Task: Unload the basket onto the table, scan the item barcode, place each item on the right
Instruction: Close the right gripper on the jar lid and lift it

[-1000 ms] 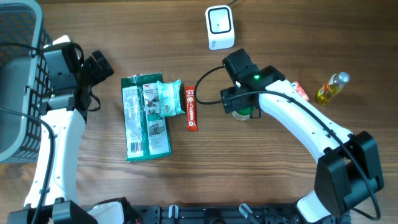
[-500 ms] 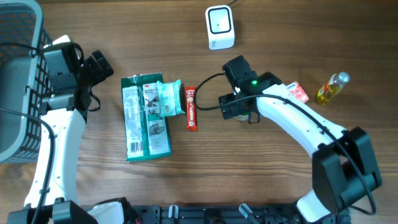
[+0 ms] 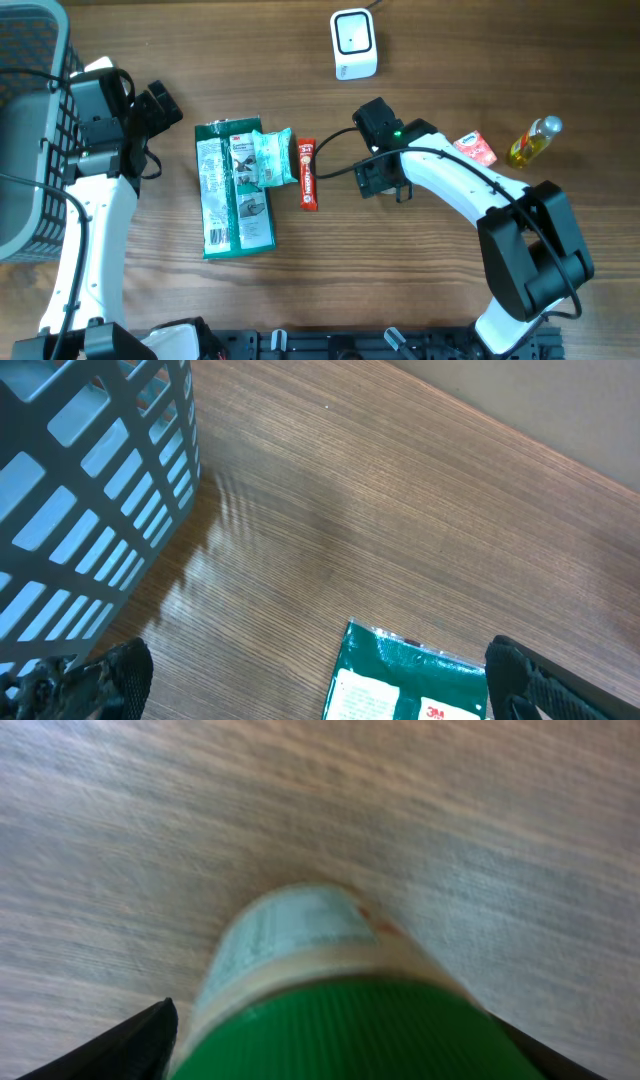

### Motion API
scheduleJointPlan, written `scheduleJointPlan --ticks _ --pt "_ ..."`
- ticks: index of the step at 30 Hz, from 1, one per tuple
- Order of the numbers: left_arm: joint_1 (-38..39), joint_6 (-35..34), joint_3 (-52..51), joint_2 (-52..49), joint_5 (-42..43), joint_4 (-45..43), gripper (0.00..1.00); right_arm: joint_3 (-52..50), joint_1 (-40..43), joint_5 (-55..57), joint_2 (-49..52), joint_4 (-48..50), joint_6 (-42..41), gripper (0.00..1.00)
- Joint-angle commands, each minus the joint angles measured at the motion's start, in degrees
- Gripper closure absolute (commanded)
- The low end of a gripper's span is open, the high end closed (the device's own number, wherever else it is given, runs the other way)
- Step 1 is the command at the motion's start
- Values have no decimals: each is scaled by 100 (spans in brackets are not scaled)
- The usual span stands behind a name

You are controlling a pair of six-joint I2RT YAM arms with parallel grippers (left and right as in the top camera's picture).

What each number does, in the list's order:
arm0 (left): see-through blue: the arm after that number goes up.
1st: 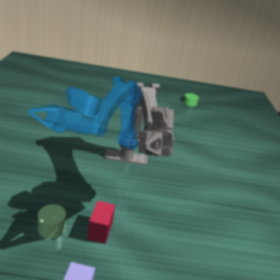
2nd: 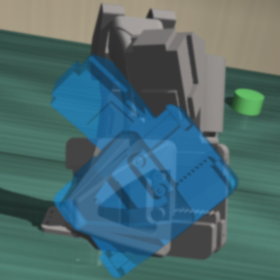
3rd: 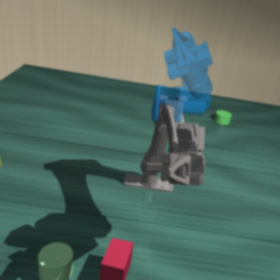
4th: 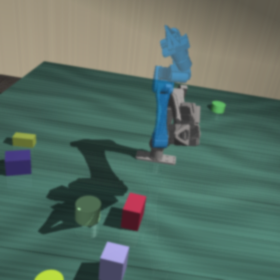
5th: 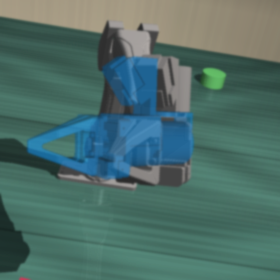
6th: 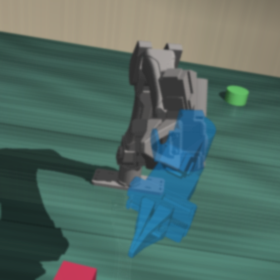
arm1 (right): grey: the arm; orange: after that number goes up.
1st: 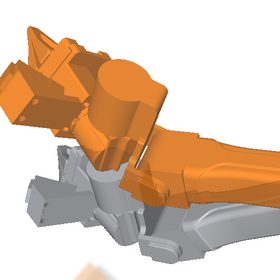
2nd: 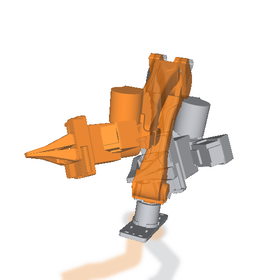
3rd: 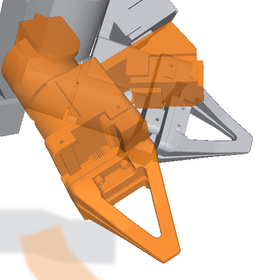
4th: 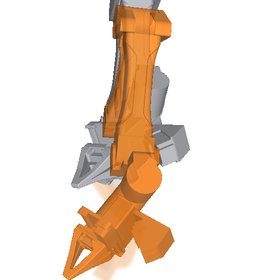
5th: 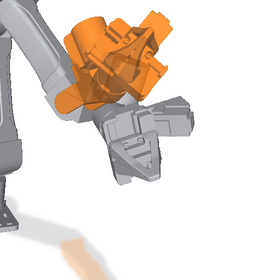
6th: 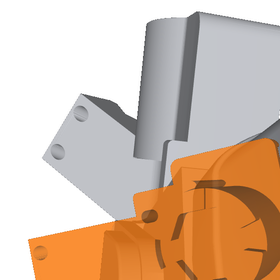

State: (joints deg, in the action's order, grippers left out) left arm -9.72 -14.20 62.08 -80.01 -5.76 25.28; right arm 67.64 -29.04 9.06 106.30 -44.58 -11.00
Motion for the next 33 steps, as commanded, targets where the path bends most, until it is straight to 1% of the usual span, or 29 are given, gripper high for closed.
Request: scheduleJointPlan --ticks 1,2,4,6,7,8,9,12,20,25,30,31,33 --pt "-15 50 61 50 -33 -15 0 389 20 136 107 -210 0 6" --pt "-15 48 61 50 -33 -15 0 481 20 133 107 -280 -9 0" --pt "-15 48 61 50 -33 -15 0 636 20 72 107 -413 17 0" --pt "-15 48 61 50 -33 -15 0 656 22 -243 107 -407 48 0" --pt "-15 50 61 50 -33 -15 0 656 26 -264 107 -415 33 3" --pt "-15 50 61 50 -33 -15 0 656 31 -273 107 -417 31 9" --pt "-15 50 61 50 -33 -15 0 656 37 -273 107 -413 17 12" --pt "-15 48 61 50 -33 -15 0 654 90 -273 107 -457 9 18" --pt "-15 48 61 50 -33 -15 0 417 101 -273 111 -490 -15 18" --pt "-15 48 61 50 -33 -15 0 407 101 -275 111 -446 -17 20" --pt "-15 48 61 50 -33 -15 0 407 101 -278 111 -435 -120 20" --pt "-15 50 61 50 -33 -15 0 407 98 -297 111 -435 -129 25" --pt "-15 48 61 50 -33 -15 0 389 98 -299 111 -435 -160 25"
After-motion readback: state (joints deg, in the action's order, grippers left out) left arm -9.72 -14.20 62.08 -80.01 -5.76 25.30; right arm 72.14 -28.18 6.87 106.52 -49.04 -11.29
